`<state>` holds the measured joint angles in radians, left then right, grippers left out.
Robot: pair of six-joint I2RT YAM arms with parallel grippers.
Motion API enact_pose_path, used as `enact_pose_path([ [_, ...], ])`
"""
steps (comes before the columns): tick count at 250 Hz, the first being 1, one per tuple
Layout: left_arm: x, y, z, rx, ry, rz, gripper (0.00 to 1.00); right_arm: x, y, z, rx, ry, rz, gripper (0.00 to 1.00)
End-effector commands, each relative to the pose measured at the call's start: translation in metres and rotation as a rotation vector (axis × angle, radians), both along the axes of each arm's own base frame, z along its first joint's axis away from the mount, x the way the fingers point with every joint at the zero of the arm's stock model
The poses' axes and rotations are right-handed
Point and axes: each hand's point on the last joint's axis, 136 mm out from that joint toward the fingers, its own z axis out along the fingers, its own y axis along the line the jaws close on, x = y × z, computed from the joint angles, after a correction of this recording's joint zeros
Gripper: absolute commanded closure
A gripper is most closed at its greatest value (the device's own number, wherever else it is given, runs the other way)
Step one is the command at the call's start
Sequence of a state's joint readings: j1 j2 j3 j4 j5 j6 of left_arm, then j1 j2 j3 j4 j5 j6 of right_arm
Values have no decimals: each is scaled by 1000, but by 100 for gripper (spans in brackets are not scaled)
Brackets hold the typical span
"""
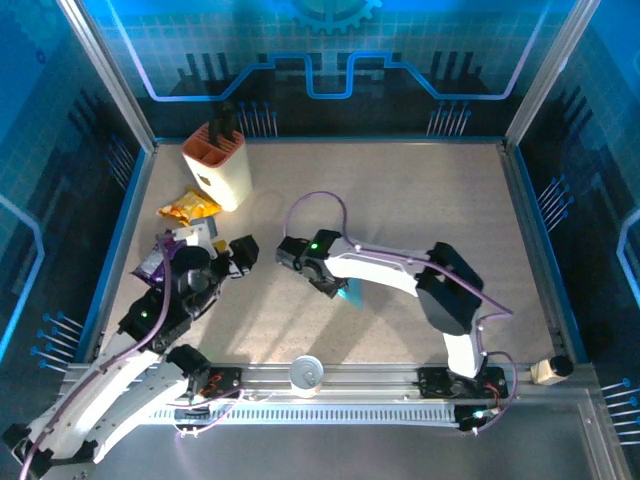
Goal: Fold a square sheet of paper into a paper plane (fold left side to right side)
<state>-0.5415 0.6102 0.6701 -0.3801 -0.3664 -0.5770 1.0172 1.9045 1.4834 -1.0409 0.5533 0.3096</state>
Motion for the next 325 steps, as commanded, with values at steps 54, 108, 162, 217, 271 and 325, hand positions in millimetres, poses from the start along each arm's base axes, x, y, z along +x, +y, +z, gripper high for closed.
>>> enact_pose_path([
  [54, 23, -47, -48, -133, 198, -134, 24, -1, -8, 35, 498, 21, -117, 12],
  [108, 24, -78, -95, -224, 390, -186, 30, 9, -35, 51, 788, -13, -269, 1],
  [162, 22, -114, -131, -273, 501, -235, 30, 18, -64, 57, 1054, -24, -424, 1],
  [217, 29, -159, -155, -305, 578, -286, 30, 20, -82, 54, 1175, -9, -512, 1],
  [271, 42, -184, -179, -369, 602, -268, 33, 18, -89, 55, 1172, -24, -510, 1],
  [325, 58, -189, -190, -370, 585, -234, 44, 17, -95, 55, 1167, -32, -509, 1],
])
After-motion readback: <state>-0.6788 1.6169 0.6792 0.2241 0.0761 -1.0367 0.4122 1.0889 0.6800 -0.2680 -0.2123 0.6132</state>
